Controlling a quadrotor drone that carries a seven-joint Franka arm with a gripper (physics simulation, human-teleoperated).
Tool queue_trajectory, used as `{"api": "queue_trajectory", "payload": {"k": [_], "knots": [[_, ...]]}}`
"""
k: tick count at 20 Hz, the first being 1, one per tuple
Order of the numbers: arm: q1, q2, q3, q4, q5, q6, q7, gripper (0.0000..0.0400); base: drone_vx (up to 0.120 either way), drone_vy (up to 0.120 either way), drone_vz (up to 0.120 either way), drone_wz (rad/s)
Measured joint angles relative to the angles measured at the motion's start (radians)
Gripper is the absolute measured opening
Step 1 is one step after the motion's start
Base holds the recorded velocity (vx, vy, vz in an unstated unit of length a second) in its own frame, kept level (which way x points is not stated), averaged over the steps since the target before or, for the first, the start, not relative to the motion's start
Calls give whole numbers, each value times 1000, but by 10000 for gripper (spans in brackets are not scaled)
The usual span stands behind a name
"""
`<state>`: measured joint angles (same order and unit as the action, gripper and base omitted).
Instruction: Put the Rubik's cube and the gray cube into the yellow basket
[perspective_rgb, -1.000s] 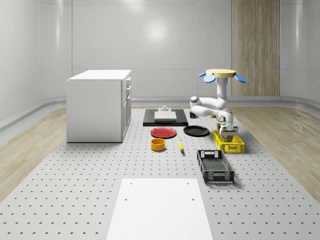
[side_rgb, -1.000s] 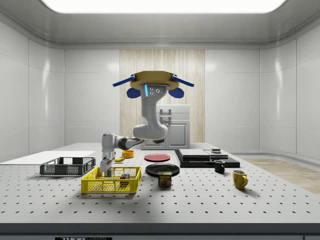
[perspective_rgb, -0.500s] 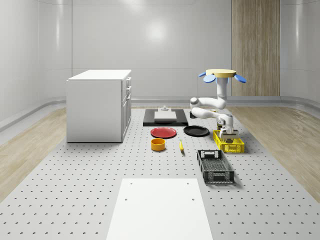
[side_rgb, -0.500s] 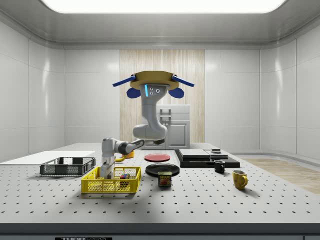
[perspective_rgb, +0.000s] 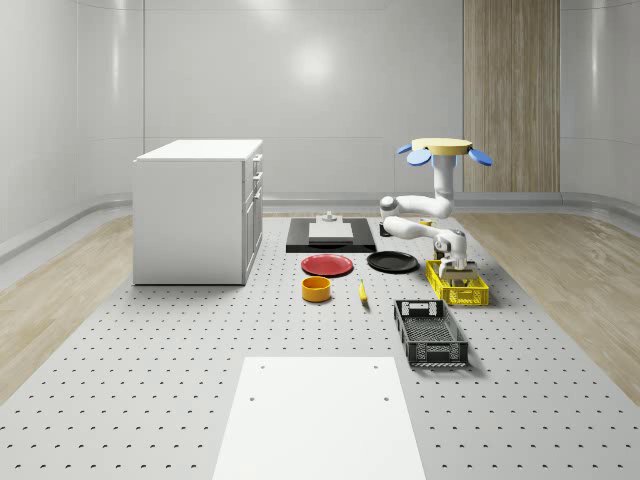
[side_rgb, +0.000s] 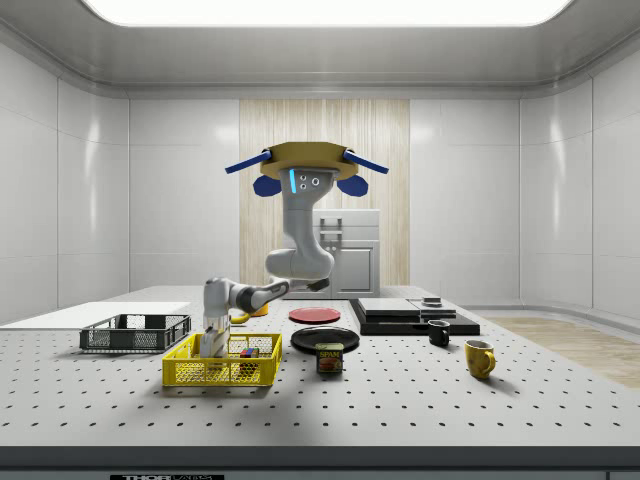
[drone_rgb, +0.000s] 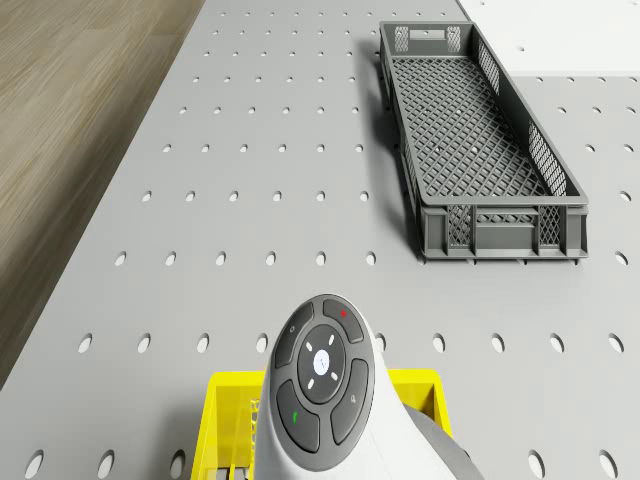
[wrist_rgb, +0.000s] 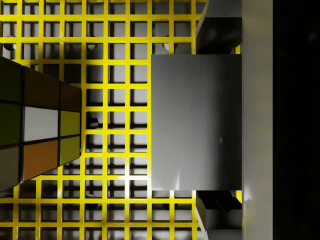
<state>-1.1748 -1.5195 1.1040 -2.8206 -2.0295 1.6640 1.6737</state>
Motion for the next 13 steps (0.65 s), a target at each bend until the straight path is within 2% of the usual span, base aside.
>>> {"api": "queue_trajectory", "payload": {"k": [1,9,13], "knots": [[4,1,12,-5,10,-6,-1,383,0,0,40,0],[20,6,71,-29,64,-37,-3,398,0,0,120,0],[23,8,79,-32,72,-43,-3,399,0,0,0,0]]}}
